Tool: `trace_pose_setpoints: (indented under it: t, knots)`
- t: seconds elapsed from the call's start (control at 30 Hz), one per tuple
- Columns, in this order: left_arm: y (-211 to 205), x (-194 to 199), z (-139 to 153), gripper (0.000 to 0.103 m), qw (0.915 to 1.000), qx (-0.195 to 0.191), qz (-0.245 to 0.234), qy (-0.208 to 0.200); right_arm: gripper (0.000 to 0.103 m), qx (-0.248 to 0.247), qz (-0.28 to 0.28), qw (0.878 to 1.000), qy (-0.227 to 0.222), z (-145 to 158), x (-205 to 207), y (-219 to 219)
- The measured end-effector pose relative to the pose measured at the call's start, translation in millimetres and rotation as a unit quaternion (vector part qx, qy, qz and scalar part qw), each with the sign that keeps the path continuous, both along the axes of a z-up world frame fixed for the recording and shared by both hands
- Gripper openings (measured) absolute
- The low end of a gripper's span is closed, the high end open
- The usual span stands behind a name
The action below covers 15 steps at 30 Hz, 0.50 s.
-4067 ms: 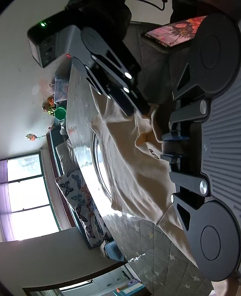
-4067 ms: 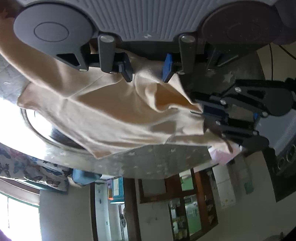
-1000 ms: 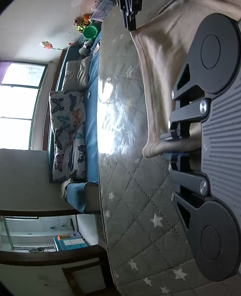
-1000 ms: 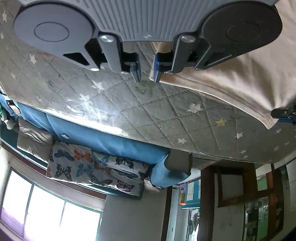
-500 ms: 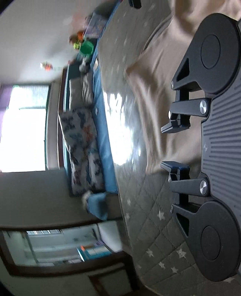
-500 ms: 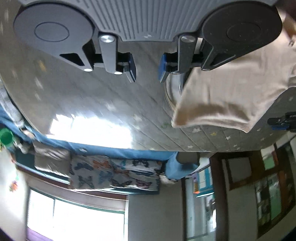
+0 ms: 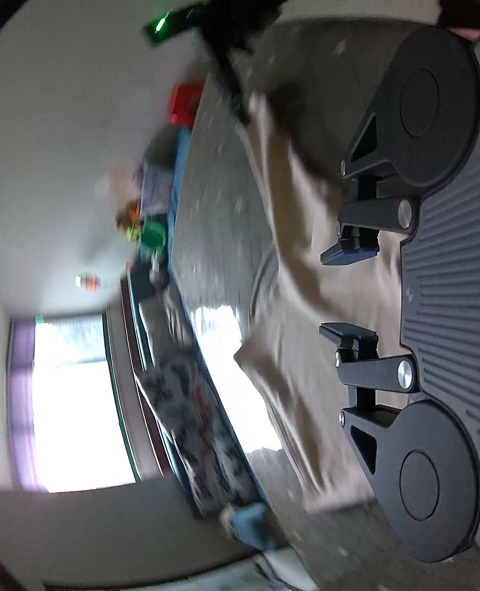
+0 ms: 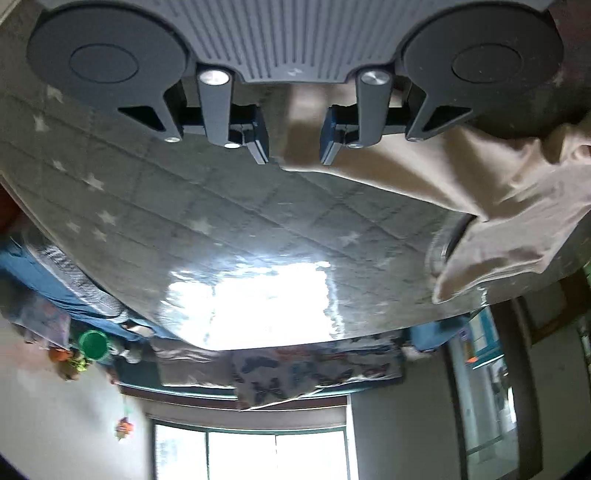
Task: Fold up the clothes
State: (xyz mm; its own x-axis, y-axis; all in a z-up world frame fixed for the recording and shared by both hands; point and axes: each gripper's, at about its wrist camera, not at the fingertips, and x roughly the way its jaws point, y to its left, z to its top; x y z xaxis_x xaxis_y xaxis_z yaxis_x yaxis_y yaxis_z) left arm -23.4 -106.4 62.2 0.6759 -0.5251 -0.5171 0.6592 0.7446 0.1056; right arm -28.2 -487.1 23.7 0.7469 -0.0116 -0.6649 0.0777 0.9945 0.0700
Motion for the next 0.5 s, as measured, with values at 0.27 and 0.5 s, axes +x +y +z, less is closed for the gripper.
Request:
trace_pose_setpoints:
  t: [0.27, 0.5]
  knots:
    - [-31, -12, -18, 0.037, 0.9983, 0.019, -0.050, 0.025, 0.034, 0.020, -0.003, 1.000, -0.011, -13, -1, -11]
    - [-44, -16, -31, 0.037, 0.9958, 0.031, -0.075, 0.044, 0.021, 0.005, 0.019, 1.000, -0.018, -14, 6, 0]
